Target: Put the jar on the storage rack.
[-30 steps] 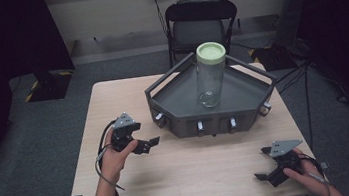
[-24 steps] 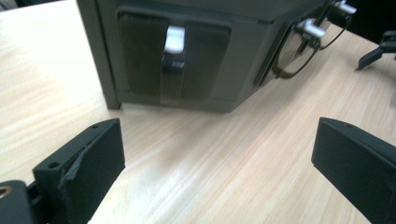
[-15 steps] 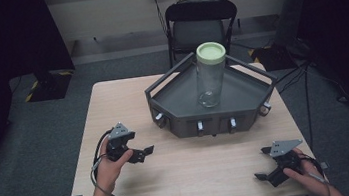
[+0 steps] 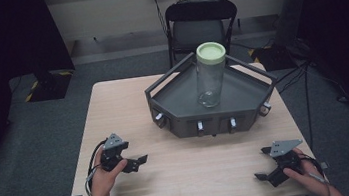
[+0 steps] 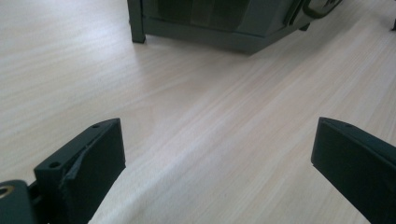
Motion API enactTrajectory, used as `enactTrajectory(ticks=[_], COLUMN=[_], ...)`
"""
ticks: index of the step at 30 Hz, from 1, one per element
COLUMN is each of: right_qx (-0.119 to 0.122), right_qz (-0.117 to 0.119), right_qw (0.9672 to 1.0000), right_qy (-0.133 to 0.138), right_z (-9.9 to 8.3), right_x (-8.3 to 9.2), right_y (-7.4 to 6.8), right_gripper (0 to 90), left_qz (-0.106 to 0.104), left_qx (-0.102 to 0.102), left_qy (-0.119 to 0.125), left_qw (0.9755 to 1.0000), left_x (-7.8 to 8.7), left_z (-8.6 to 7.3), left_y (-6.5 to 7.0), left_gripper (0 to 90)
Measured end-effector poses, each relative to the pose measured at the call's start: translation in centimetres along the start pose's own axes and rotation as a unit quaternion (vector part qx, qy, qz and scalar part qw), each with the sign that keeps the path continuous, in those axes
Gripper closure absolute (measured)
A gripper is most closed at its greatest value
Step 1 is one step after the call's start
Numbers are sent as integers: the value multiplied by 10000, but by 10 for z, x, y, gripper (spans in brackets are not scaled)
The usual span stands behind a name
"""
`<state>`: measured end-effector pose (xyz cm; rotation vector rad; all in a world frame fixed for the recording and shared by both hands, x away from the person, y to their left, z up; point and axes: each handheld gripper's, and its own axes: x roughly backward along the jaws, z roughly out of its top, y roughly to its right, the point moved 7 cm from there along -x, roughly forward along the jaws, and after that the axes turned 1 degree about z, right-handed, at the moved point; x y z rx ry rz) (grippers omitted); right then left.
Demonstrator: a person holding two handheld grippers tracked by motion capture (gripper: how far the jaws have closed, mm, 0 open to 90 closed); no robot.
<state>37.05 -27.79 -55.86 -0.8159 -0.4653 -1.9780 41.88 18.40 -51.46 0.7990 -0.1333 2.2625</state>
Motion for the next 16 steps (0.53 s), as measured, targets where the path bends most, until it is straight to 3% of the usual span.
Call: enactTrajectory(ticks=[7, 12, 16], right_qx=[-1, -1, -2], right_qz=[-2, -2, -2], right_qw=[10000, 10000, 10000], right_qy=[1, 1, 1], right_z=[0, 0, 0], right_x=[0, 0, 0], right_y=[0, 0, 0], right_gripper=[0, 0, 0], left_qz=[117, 316, 455], left_qx=[45, -107, -213], left_qy=[-110, -415, -722], left_qw=[9999, 9986, 9961], left_x=[3, 6, 7], left_z=[-16, -30, -38], left_y=[-4, -7, -9], left_gripper=[22, 22, 23])
